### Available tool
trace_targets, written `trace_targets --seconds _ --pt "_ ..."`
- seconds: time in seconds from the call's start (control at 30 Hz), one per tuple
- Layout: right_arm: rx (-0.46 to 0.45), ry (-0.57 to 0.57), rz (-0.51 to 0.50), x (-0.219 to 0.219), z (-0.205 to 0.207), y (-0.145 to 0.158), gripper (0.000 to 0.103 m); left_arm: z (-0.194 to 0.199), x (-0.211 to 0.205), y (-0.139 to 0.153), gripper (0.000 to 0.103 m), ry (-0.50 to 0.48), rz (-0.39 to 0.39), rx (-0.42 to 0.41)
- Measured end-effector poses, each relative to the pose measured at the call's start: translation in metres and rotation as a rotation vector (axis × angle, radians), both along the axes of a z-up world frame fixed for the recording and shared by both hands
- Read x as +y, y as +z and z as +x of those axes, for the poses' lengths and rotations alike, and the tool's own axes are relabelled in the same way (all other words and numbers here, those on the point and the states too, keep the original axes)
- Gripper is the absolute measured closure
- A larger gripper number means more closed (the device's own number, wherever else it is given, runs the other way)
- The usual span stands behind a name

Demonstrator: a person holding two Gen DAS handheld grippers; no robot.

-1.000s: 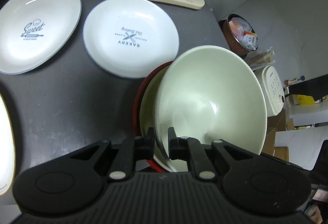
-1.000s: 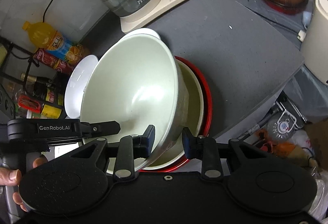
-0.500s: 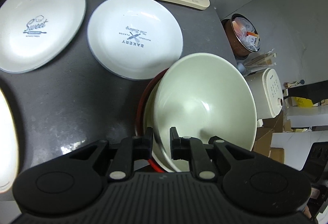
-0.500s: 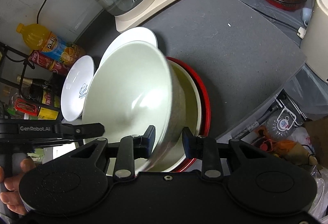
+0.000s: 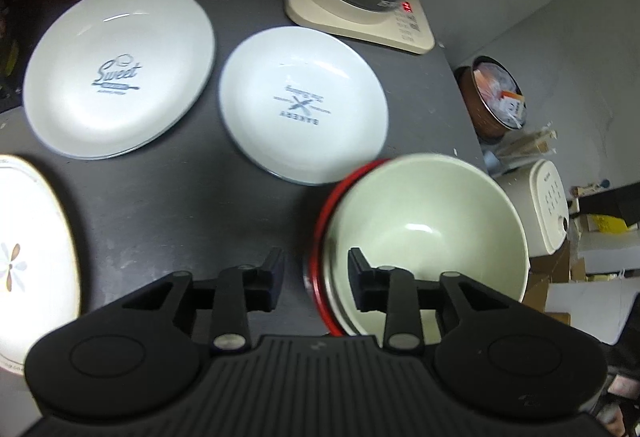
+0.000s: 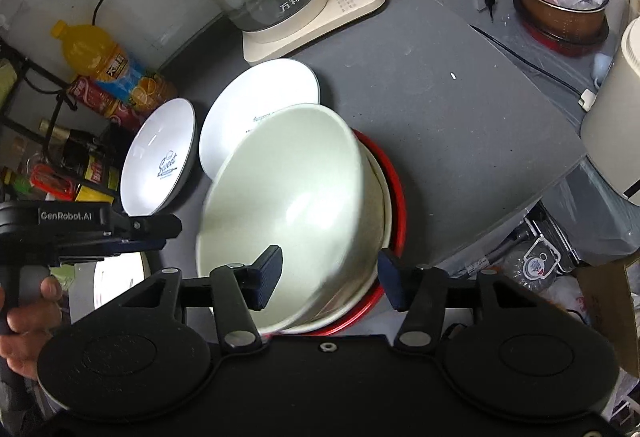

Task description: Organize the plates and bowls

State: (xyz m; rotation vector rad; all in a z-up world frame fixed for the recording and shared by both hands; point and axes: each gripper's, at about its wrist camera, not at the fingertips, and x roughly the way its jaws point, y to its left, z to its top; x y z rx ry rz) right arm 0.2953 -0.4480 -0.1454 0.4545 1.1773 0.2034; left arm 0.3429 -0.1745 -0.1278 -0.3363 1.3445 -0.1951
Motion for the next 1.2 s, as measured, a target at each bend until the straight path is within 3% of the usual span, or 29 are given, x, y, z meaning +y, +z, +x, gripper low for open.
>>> trace_targets --seconds 0.3,0.47,0.57,0.77,0.83,1.2 --pt "-0.054 0.010 0.017 -0.014 -0.005 0.020 0.049 -0.006 0.019 -0.003 0.065 0.088 0.011 -0.007" --pt "-0.086 0.044 0.061 -0.008 0.006 0.029 0.042 -0.012 0.032 0.004 0.061 0.147 0.024 -0.030" --pt "-0.102 0.091 0.058 0.008 0.015 0.033 0.037 -0.016 0.040 0.007 0.048 0.171 0.056 -0.043" --pt "-0.137 0.184 0.056 0.041 0.030 0.039 0.023 -0.028 0.062 0.014 0.036 0.238 0.096 -0.059" --pt "-0.140 0.208 0.055 0.049 0.032 0.041 0.015 -0.033 0.071 0.015 0.034 0.265 0.112 -0.064" --pt "-0.153 0.354 0.038 0.107 0.047 0.043 0.013 -0.057 0.117 0.017 0.033 0.402 0.150 -0.053"
